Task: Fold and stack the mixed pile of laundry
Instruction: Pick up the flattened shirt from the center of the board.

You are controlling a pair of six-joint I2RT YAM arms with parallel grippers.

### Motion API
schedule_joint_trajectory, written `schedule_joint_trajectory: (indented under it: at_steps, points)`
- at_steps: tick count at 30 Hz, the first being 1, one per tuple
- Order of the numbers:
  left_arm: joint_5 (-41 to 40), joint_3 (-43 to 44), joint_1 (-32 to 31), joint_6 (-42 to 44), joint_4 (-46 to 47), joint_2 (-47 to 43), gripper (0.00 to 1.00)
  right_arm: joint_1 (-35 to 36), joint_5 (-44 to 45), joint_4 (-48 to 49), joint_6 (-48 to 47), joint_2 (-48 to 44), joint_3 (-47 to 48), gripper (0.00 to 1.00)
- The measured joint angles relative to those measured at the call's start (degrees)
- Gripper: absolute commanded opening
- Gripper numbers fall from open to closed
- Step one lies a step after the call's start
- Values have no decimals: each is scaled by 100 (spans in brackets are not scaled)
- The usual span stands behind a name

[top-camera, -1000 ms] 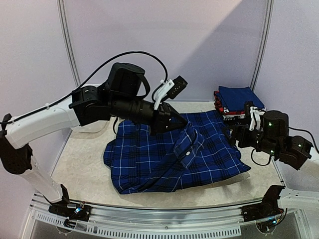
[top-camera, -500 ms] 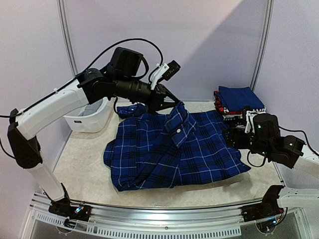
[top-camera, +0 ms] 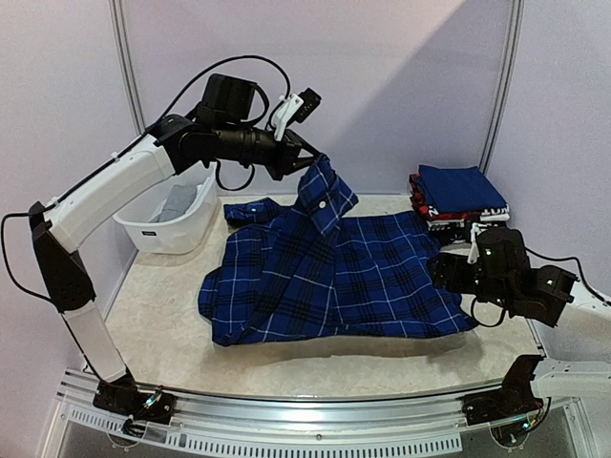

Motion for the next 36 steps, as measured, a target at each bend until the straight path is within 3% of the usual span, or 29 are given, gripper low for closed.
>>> schedule_joint_trajectory:
  at_steps: [13,18,30,32,36]
  points:
    - [107,199,741,-66,586,518,0,0,208,-402,686,131,-50,87]
    - [-136,199,1060,-267,903,824,0,0,330,-555,844,133,-57,94]
    - [-378,638,1792,-623,1340,2481,0,0,702,-898,1340,201,-59,93]
    - [-380,638,1853,-645,1421,2662,0,0,737,-951,1390,201,-59,98]
    - [-413,638,1930,-739,1644,2769,0,0,866,-1121,1639,201,-59,99]
